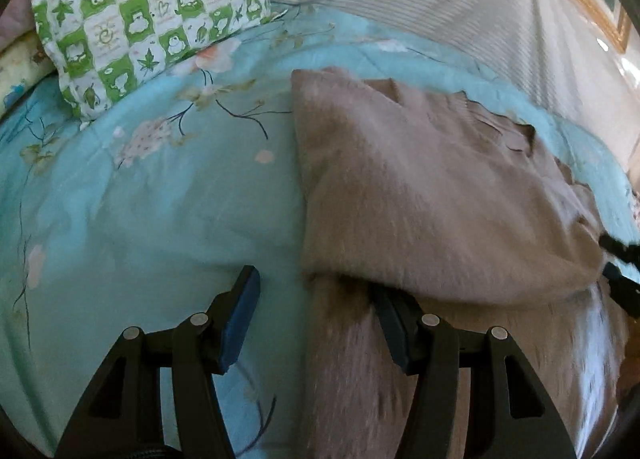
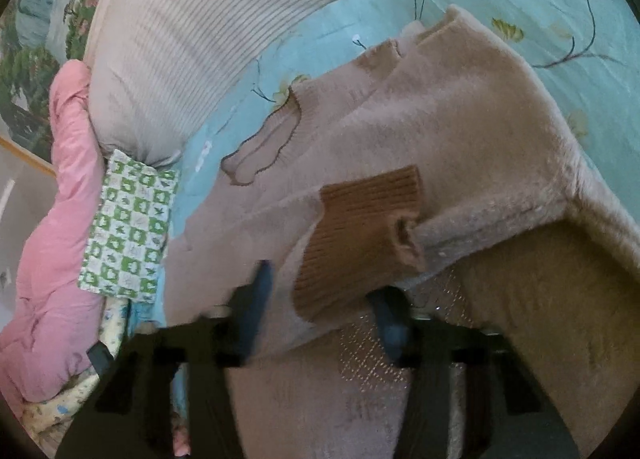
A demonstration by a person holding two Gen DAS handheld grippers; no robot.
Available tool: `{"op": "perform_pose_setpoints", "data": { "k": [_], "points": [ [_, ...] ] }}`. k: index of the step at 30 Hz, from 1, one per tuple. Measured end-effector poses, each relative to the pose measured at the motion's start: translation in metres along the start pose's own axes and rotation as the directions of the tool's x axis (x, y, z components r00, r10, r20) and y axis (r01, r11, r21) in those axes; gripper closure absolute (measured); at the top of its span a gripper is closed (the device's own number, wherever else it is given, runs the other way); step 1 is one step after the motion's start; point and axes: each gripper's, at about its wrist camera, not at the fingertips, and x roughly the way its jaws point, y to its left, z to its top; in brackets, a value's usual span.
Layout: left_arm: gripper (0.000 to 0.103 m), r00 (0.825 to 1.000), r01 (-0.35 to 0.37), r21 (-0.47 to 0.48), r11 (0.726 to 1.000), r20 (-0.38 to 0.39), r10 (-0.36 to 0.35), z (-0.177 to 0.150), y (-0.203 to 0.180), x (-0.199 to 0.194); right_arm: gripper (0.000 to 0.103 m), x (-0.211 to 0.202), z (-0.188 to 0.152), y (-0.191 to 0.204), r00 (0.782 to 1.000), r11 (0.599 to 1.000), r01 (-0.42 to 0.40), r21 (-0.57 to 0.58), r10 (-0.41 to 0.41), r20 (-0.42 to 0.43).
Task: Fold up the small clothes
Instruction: 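Fold the held sleeve across the sweater body with the left gripper and release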
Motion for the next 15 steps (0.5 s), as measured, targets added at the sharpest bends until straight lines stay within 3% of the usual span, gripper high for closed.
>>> {"op": "perform_pose_setpoints", "data": {
  "k": [3, 8, 11, 15],
  "points": [
    [0.045, 1.0, -0.015, -0.001, 1.0, 0.013, 0.015, 0.008, -0.007, 0.003, 0.082, -0.003, 0.0, 0.002, 1.0, 1.0, 0.009, -0.026, -0.009, -0.006],
    [0.046, 1.0, -0.017, -0.005, 1.0, 0.019, 0.017, 0.011, -0.01, 0.006, 0.079, -0.009, -0.006, 0.0, 0.998, 0.999, 0.048, -0.009, -0.048, -0.032],
    [0.046, 1.0, -0.012, -0.01, 1.0, 0.017, 0.012, 0.012, -0.01, 0.006, 0.077, -0.025, -0.011, -0.001, 0.997, 0.997, 0.076, -0.021, -0.075, 0.023],
    [0.046, 1.0, -0.017, -0.007, 1.0, 0.017, 0.017, 0.012, -0.01, 0.005, 0.051, -0.042, -0.003, -0.001, 0.987, 0.992, 0.12, -0.032, -0.116, 0.109]
  ]
}}
